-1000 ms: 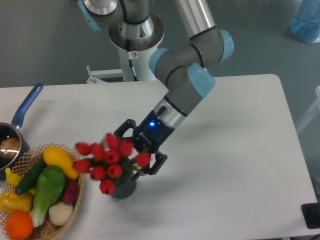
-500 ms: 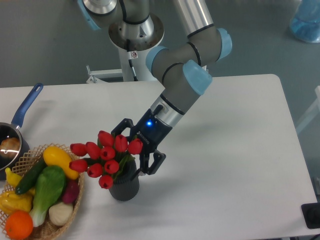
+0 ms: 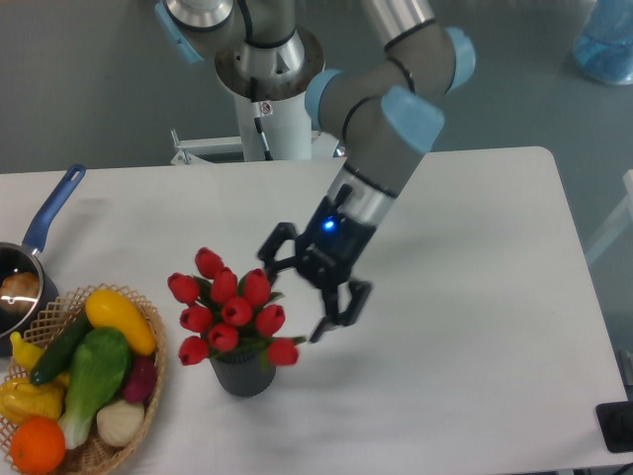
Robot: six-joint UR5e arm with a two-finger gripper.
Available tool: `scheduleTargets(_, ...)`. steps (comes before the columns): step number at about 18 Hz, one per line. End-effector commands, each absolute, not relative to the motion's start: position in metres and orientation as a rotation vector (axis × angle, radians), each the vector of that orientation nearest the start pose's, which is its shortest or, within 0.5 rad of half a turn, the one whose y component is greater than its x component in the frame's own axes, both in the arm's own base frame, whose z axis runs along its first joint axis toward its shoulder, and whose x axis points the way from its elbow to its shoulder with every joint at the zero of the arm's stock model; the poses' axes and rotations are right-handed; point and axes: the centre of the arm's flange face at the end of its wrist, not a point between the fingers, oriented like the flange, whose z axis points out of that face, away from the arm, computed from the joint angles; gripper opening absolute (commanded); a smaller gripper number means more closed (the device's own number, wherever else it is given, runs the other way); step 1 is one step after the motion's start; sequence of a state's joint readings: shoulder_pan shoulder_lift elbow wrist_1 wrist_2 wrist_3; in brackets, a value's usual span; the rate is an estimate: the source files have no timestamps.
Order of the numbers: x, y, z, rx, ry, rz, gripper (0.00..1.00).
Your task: Insert the flowers into the vase
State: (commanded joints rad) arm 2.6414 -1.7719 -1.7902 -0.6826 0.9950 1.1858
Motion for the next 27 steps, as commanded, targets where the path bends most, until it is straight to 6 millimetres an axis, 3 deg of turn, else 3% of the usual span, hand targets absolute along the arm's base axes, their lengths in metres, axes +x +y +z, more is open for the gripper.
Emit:
scheduleTargets(5, -0.444, 0.378, 0.431, -2.583, 0.175, 0.505, 1.0)
scheduleTargets(8, -0.475, 0.337, 0.432, -2.694, 0.099, 0.623, 1.0)
scheduleTargets(11, -0.496, 0.295, 0.432, -2.801, 0.166, 0.722, 1.0)
scheduleTargets(12, -0.502, 0.28, 0.441, -2.839, 0.176, 0.752, 1.0)
scheduleTargets(19, -0.551, 0.159, 0.493, -2.942, 0.177, 0.772, 1.0)
scheduleTargets(22, -0.556, 0.112, 0.495, -2.951, 0.193, 0.68, 1.0)
scheduleTargets(25, -0.551, 0.082, 0.495, -2.987, 0.271, 0.605, 1.0)
scheduleTargets(27, -0.545, 0.073, 0.493, -2.999, 0.299, 0.548, 1.0)
